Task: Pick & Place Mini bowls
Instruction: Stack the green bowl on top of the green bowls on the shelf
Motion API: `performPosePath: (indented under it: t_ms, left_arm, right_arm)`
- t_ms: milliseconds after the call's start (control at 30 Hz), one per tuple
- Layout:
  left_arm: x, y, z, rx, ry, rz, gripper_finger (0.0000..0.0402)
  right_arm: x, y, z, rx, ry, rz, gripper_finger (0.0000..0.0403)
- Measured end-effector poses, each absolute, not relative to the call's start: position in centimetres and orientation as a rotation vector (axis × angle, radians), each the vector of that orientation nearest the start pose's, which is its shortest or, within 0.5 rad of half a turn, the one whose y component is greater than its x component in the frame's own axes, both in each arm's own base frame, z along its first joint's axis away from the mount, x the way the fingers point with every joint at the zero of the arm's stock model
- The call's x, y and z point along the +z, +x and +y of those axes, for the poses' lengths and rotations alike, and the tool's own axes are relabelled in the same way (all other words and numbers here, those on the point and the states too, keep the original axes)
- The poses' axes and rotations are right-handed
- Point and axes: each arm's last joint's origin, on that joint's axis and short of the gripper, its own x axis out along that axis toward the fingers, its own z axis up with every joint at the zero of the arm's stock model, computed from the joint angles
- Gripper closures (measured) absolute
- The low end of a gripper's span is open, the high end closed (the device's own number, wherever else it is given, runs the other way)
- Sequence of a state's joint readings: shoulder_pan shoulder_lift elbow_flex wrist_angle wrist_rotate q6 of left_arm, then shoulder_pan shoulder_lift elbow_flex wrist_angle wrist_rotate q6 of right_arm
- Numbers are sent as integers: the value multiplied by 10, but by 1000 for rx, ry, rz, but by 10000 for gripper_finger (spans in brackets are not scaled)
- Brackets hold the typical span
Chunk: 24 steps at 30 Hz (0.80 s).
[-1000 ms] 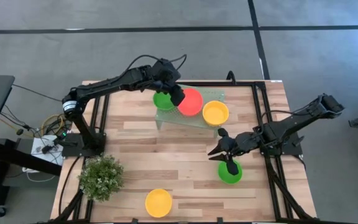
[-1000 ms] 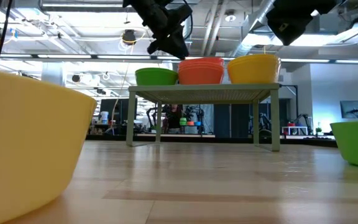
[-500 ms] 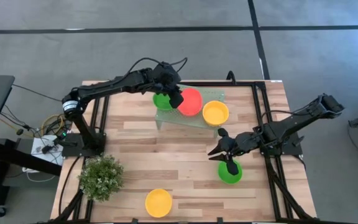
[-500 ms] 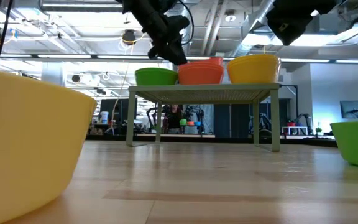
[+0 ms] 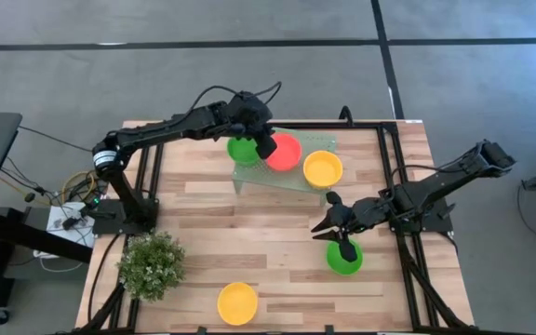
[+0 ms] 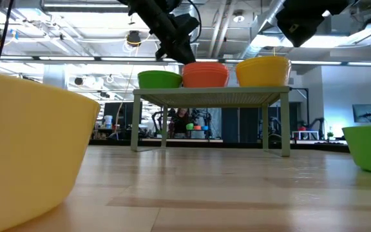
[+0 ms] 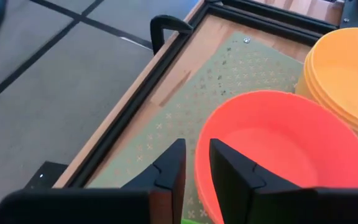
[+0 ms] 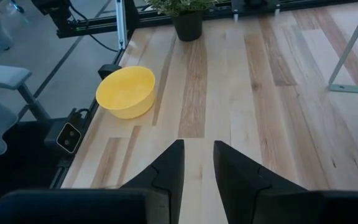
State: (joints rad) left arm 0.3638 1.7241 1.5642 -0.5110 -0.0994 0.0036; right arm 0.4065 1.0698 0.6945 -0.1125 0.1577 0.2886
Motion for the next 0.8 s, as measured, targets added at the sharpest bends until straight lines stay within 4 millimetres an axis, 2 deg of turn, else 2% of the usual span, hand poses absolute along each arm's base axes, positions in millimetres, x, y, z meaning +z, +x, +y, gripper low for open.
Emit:
performPosePath:
  t_ms: [100, 200, 300, 400, 533, 700, 800]
  left_arm:
    - [334, 357, 135, 432, -80, 647, 329]
    - [353, 349, 120, 377, -75, 592, 328]
    - [374, 336, 95, 259, -73, 530, 332]
    - [383, 316, 65, 122, -70, 496, 337]
    - [369, 286, 24, -34, -57, 528, 339]
    - [332, 251, -25, -186, 1, 555, 333]
    - [312, 235, -49, -234, 47, 525, 323]
  right_arm:
    - [256, 211, 86, 174, 145, 500, 321]
    - [256, 211, 86, 173, 145, 500, 321]
    - [256, 212, 86, 173, 146, 500, 321]
    - [254, 215, 87, 170, 156, 500, 321]
    - [246, 224, 92, 156, 215, 511, 321]
    - [234, 236, 97, 154, 214, 518, 321]
    - [237, 245, 98, 176, 176, 432, 321]
